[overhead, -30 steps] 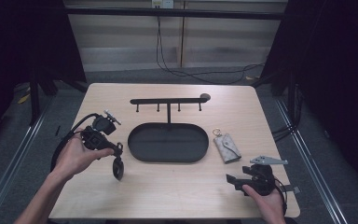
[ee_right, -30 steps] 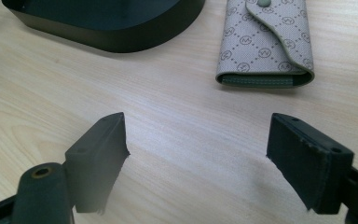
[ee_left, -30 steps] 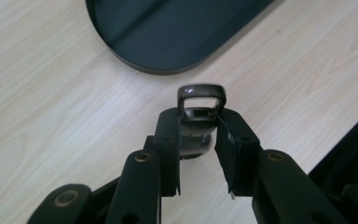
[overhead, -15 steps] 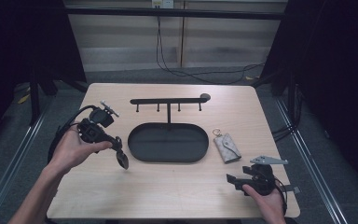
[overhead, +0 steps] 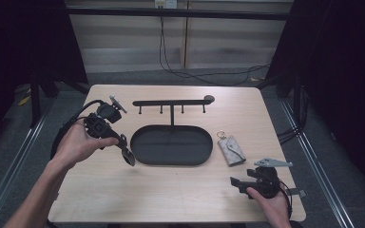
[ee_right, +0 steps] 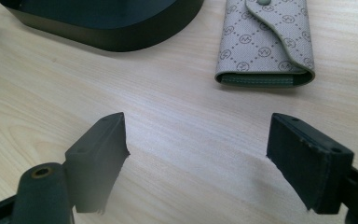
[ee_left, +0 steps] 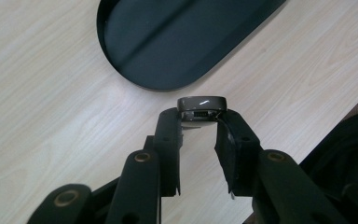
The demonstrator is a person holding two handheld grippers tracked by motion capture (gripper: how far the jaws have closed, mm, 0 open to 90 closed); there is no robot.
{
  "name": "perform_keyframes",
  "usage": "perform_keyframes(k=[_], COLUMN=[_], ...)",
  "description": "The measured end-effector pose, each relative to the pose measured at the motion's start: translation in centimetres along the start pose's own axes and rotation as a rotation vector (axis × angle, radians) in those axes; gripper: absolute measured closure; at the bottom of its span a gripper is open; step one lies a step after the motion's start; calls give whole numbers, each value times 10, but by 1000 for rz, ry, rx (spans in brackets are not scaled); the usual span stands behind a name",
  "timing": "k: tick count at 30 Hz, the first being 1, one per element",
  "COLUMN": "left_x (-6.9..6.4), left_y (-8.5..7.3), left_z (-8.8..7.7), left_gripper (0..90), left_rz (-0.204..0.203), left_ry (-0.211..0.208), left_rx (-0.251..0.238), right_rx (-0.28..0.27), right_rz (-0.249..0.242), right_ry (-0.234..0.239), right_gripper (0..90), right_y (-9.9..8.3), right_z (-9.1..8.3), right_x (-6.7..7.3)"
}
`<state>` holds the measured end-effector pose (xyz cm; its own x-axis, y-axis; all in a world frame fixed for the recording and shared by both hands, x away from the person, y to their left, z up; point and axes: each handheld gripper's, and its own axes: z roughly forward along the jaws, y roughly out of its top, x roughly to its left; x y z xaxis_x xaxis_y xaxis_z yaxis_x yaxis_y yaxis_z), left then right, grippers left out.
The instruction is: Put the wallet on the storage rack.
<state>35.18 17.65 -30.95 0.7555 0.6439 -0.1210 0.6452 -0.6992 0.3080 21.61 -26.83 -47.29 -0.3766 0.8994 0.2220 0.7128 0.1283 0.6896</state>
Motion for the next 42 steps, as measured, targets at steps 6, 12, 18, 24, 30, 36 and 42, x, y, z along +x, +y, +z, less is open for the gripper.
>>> perform_keyframes(k=[6,12,18,24,30,36,42], left_x=[3,3,4,8,12,17,19], left_y=[13,28,43,56,67,77,86], left_z=[2,-1,-2,3,4,7,18], left_gripper=[707,707,707,708,707,707,707], left_rz=[-17,-30,-33,-51,-48,-66,-81], left_ry=[5,4,14,23,36,39,39], left_rx=[36,37,54,82,103,126,147], right_rx=[0,-2,-5,-3,-5,1,1], right_rz=[-2,-2,-2,-2,-4,-9,-14], right_ry=[3,6,11,10,13,18,20], right_gripper=[201,200,200,200,200,200,200], right_y=[0,-1,-1,-1,-1,-1,-1], right_z=[-1,-1,-2,-1,-2,-2,-2], right_x=[1,0,0,0,0,1,1])
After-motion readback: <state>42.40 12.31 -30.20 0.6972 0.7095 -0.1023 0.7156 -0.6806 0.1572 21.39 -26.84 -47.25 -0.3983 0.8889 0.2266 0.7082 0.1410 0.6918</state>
